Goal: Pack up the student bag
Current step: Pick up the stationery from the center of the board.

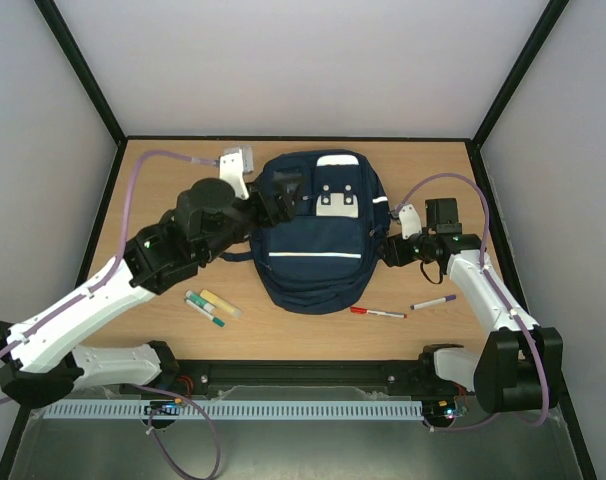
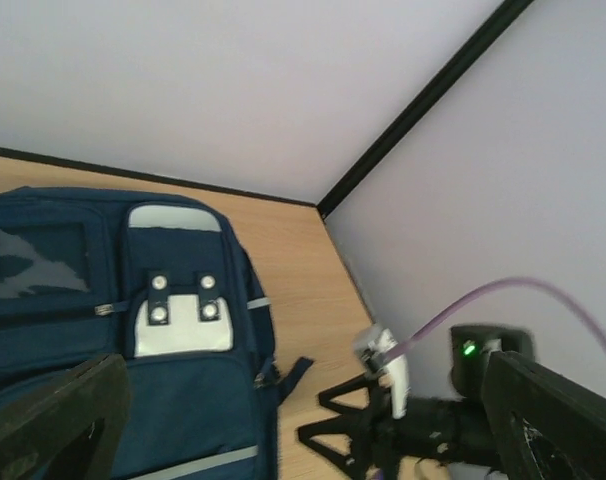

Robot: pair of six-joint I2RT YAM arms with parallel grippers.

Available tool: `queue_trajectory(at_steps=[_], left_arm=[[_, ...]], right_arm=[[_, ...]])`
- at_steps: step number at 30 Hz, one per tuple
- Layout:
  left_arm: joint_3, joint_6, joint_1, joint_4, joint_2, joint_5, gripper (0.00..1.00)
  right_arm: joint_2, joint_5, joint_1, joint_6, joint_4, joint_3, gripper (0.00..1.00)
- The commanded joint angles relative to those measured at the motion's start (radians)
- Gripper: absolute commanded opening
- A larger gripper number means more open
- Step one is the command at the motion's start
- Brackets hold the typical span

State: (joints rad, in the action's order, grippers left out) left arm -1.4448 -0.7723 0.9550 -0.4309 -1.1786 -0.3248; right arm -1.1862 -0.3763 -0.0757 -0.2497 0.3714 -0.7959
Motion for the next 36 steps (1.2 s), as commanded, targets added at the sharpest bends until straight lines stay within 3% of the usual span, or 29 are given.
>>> queue_trajectory(at_steps=[1,6,13,18,23,26,30,36], left_arm=[[0.217,0.282,-0.022,0.253,0.108,-0.013,1.0],[0.264,0.429,-0.094,0.236,0.066,-0.079,1.0],[0.381,0.566,-0.127,0.357,0.035,-0.195,0.99],[0.448,0.512,-0.172,0.397,0.008,-0.313,0.99],[0.517,0.408,-0.269,0.377,-0.031,-0.319,1.0],[0.47,0.396,-0.295,0.311,-0.1,-0.307,1.0],[0.408,0.504,-0.305,0.274,-0.143,-0.259,1.0],[0.507,0.571,-0.305,0.39,-0.005,-0.232,1.0]], right_arm=[[0.022,-0.004,0.004,-0.012,0.011,-0.012,0.67],[0.048,-0.066,0.004,-0.078,0.135,-0.08,0.68],[0.06,-0.113,0.0,-0.344,0.435,-0.158,0.64],[0.091,-0.059,-0.027,-0.47,0.555,-0.128,0.61],[0.14,0.023,-0.13,-0.499,0.555,-0.042,0.58],[0.159,0.089,-0.204,-0.496,0.502,0.014,0.54],[0.16,0.171,-0.292,-0.483,0.449,0.068,0.48],[0.143,0.287,-0.406,-0.484,0.38,0.139,0.37]])
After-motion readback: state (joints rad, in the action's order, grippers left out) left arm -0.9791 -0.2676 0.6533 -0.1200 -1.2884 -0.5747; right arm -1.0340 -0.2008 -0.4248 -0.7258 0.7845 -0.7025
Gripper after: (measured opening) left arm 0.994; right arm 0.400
